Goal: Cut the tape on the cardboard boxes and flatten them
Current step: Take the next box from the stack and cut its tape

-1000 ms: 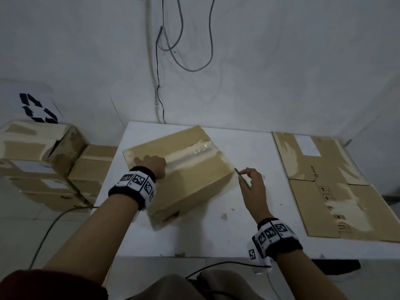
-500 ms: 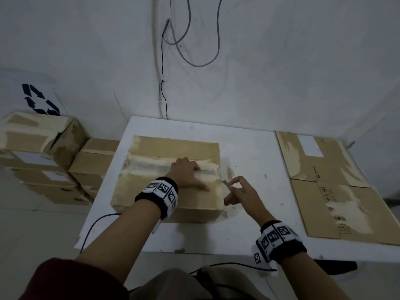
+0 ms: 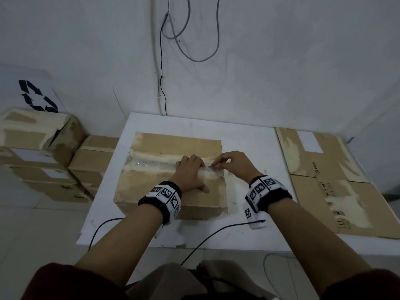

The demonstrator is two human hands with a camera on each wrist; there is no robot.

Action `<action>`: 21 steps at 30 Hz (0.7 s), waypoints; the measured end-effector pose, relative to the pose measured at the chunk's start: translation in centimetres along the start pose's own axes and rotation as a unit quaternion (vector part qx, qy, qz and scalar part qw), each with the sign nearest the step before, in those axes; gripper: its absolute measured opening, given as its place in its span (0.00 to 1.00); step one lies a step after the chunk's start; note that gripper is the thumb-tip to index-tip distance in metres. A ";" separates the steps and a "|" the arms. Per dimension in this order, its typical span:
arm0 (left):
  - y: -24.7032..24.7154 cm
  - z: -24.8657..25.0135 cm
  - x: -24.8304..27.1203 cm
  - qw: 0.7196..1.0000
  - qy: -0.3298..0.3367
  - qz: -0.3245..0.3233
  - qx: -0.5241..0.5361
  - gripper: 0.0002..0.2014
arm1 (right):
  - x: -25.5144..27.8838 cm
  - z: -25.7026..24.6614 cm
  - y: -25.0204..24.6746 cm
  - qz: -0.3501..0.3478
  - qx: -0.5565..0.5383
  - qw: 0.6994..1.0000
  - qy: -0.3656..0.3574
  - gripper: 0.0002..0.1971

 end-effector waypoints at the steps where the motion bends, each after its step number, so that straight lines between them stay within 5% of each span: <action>1: 0.0 0.1 0.1 1.000 0.005 0.004 -0.003 0.41 | -0.3 -0.2 -0.3 -0.015 0.034 0.999 0.004 0.11; 8: -0.1 0.4 0.1 1.000 0.027 0.016 0.002 0.39 | -0.1 0.0 -1.8 -0.027 0.165 0.986 0.024 0.05; 16: -0.4 0.3 -0.1 0.998 0.030 0.045 0.012 0.39 | 3.0 2.9 -1.4 -0.027 -0.105 0.991 0.082 0.07; 21: -2.6 0.9 0.0 0.985 0.080 0.148 -0.040 0.38 | 4.8 4.8 0.0 -0.026 -0.180 0.971 0.156 0.08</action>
Point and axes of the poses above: each hand's wrist, its own x-axis away from the middle knuckle, its own y-axis out of the palm, z = x × y, the point moved 3 cm from there along -x, towards the middle knuckle, and after that the axes turned 2 degrees about y, right-handed, at the moved point
